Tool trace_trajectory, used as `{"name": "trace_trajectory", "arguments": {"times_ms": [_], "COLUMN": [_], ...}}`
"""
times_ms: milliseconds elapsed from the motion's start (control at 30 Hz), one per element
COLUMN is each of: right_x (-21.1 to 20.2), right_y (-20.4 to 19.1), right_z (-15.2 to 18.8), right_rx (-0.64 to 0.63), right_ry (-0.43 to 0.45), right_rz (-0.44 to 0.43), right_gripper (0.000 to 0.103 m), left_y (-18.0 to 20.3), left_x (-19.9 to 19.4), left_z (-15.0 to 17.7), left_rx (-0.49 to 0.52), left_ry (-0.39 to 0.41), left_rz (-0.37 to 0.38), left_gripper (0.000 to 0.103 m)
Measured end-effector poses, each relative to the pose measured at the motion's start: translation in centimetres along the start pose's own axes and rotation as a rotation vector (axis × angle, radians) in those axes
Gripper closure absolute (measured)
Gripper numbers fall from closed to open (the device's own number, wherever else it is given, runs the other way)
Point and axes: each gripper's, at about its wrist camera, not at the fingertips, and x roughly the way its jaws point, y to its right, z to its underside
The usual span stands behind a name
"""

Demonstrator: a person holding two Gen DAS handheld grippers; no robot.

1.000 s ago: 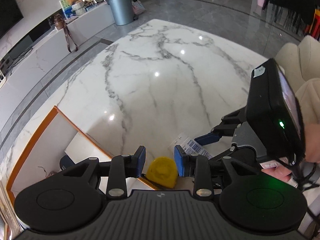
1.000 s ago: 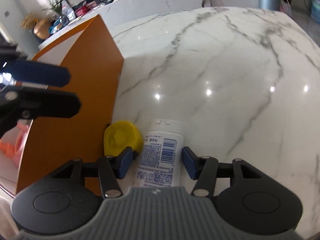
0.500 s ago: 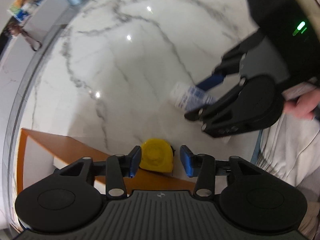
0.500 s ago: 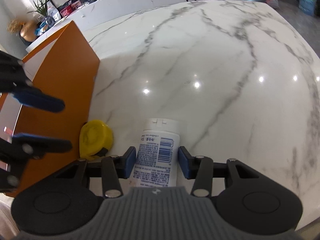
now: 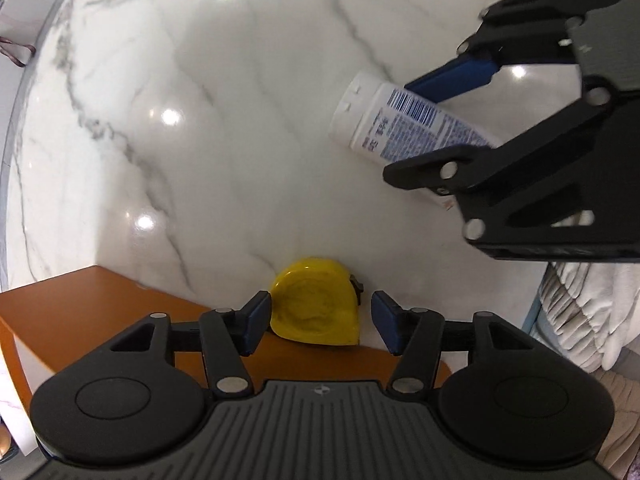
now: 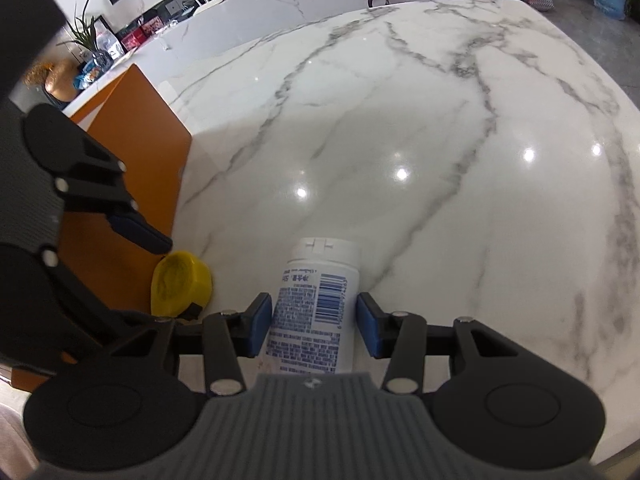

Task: Organize rigid objects
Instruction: 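Grasp the yellow tape measure with left tool while right grasps white bottle, then lift the tape measure and white bottle and carry both over the orange box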

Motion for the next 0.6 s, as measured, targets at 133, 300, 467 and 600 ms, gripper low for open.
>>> {"name": "trace_trajectory", "arguments": {"times_ms": [133,300,467,600], "right_x": [0.1,0.1,0.2,0.1], "right_y": [0.0,0.1,0.3,0.6], "right_z": [0.0,0.0,-0.1,0.0], "right_rx": [-0.001,0.005,0.007,0.019], "right_ry": [0.004,0.01,0.012,0.015], "right_rz": [-0.022,-0.048,-0.07,-0.088], "right_gripper": [0.055,0.055,0.055,0.056], "left_y": [-0.5,-1.2,-1.2,-1.4], "left_x": [1.1,1.5,0.9,-0.6], "left_z": [-0.2,-0.1,0.9,2.4], "left_rx": [-0.002,-0.031,-0.091,-0.184], "left_ry": [-0.04,-0.048,0.018,0.102], "left_rz": [0.007,0.024,-0.006,0.006], "left_gripper": [0.035,0.038,0.042,0.042]}}
